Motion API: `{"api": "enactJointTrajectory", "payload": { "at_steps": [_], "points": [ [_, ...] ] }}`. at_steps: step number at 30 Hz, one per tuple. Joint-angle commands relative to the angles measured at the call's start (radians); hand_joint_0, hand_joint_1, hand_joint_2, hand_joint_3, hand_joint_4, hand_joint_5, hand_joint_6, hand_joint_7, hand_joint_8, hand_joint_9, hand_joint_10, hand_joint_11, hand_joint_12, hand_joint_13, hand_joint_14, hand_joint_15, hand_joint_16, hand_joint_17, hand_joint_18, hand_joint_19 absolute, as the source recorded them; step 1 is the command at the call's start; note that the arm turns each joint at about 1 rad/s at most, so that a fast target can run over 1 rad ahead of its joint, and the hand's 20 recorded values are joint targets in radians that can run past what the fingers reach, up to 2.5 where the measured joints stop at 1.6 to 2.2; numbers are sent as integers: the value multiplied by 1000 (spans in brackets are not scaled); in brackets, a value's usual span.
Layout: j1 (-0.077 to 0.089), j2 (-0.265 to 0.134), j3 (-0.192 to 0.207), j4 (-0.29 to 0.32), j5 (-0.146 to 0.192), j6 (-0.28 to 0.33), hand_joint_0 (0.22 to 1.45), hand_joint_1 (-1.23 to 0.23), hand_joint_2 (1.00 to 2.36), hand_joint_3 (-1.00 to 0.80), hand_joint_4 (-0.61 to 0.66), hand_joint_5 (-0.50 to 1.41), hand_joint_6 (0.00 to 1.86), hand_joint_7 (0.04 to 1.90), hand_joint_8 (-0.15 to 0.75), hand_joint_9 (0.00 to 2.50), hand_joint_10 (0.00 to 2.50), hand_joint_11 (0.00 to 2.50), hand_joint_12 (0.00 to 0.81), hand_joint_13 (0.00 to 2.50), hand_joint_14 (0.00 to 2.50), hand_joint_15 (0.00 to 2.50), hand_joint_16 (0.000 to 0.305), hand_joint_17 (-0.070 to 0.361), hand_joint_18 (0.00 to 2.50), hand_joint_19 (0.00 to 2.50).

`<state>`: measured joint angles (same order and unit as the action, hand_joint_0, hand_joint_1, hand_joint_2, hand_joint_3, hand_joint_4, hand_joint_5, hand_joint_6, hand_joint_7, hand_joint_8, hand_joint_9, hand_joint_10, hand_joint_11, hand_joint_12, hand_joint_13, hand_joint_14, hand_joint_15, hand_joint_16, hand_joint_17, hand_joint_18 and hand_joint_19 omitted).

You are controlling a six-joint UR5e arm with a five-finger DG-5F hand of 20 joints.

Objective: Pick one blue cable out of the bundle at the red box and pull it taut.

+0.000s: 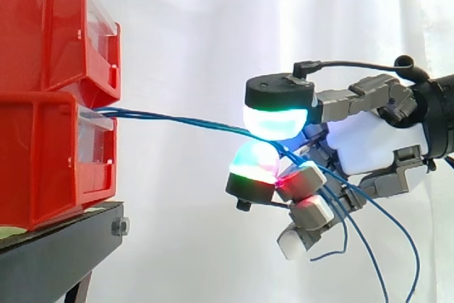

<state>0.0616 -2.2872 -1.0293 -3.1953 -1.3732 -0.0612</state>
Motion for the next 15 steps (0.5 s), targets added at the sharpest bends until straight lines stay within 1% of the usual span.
{"api": "enactJointTrajectory", "payload": {
  "at_steps": [1,2,3,5,7,9,10,12,13,15],
  "points": [
    [3,0,0,0,0,11,773,-900,1014,-319,75,-209,930,933,366,1066,10,1244,375,1066,27,869,54,122,651,417],
    [3,0,0,-2,0,12,789,-908,1011,-368,108,-210,931,958,362,1066,11,1235,373,1064,29,867,54,121,648,423],
    [4,0,0,-3,0,12,800,-902,1006,-424,132,-207,932,917,363,1064,10,1246,371,1063,25,873,54,121,648,427],
    [3,0,0,-3,0,12,807,-905,1001,-488,153,-206,930,902,361,1062,11,1233,373,1060,28,865,54,121,652,413],
    [4,0,0,-3,0,12,764,-914,1000,-500,168,-203,924,912,365,1062,11,1237,373,1061,28,862,54,121,673,396],
    [4,0,0,-3,0,12,682,-919,1000,-500,181,-202,923,913,366,1062,11,1243,375,1057,27,866,54,121,667,413],
    [4,0,0,-3,0,12,666,-922,1000,-500,182,-201,922,916,367,1064,11,1233,378,1055,26,863,54,120,664,420],
    [4,0,0,-3,0,12,587,-876,1000,-500,192,-201,921,921,372,1064,11,1226,384,1047,27,864,55,124,657,433],
    [4,0,0,-3,0,12,567,-860,1000,-500,197,-200,920,921,375,1067,9,1229,390,1050,27,857,56,126,658,439],
    [4,0,0,-3,0,12,520,-763,1000,-500,205,-197,916,912,391,1080,10,1218,401,1056,26,850,59,133,663,449]
  ]
}}
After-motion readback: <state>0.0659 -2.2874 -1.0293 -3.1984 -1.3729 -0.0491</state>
